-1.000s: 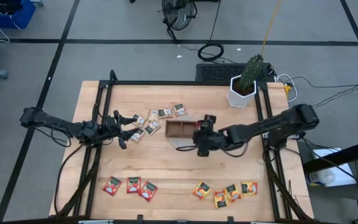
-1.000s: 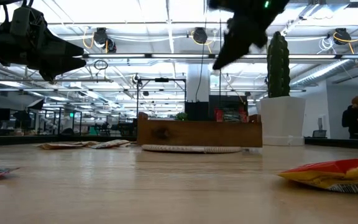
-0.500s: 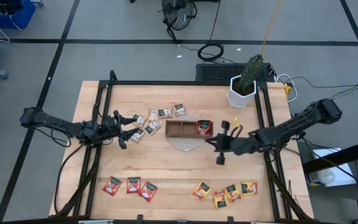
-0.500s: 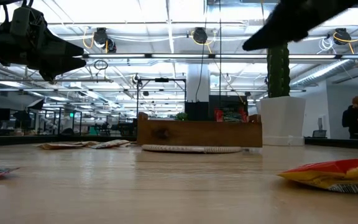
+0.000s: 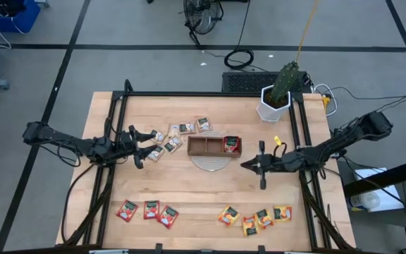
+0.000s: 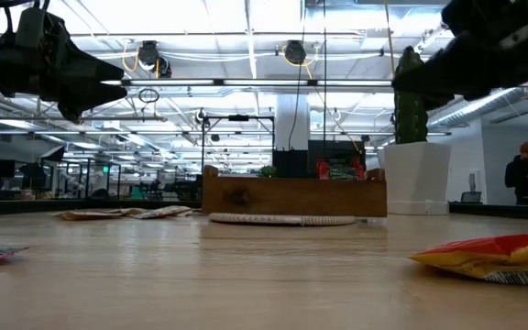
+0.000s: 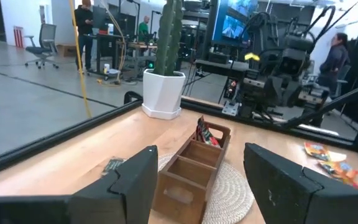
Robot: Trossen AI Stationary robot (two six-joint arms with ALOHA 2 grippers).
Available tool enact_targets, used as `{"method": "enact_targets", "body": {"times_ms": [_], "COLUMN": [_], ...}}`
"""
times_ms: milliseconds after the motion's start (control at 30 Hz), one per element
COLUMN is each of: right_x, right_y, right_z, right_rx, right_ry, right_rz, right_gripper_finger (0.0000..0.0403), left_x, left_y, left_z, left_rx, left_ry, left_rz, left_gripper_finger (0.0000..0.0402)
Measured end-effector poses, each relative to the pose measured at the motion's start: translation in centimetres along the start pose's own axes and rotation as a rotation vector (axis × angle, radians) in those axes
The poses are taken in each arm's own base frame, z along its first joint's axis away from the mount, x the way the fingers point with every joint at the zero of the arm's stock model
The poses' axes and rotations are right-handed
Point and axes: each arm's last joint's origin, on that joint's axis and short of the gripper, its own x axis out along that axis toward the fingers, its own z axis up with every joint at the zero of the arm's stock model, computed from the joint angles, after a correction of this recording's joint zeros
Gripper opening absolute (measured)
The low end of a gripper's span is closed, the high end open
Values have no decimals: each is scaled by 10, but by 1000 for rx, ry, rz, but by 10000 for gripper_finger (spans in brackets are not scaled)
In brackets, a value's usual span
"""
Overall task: Pick & Place Tea
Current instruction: Put the red tea bag into the right section of the wood organizer
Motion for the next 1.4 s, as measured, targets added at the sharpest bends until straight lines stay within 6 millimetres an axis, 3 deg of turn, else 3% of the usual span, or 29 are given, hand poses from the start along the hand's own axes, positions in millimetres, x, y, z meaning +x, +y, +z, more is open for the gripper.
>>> {"method": "enact_targets", "body": {"times_ms": [400, 600, 967, 1167, 1400], "right_x": [-20, -26, -45, -52, -52], "right_y": [-13, -15, -19, -22, -22], "right_z": [-16, -18, -3, -1, -2], "right_rx": [-44, -51, -1, -37, 24], "right_ry": [-144, -167, -275, -288, -281], "right_rz": [-31, -33, 75, 40, 51], "right_gripper_finger": [56, 52, 28, 20, 20], "left_x": [0, 0, 0, 0, 10], "left_y": [0, 0, -1, -9, -33], "left_z": [-1, -1, -2, -7, 19], "left_rx": [-91, -36, -1, -53, 60], "left_ry": [9, 9, 20, 172, 633], "left_rz": [0, 1, -38, -264, -95], "left_gripper_finger": [239, 239, 239, 239, 239]}}
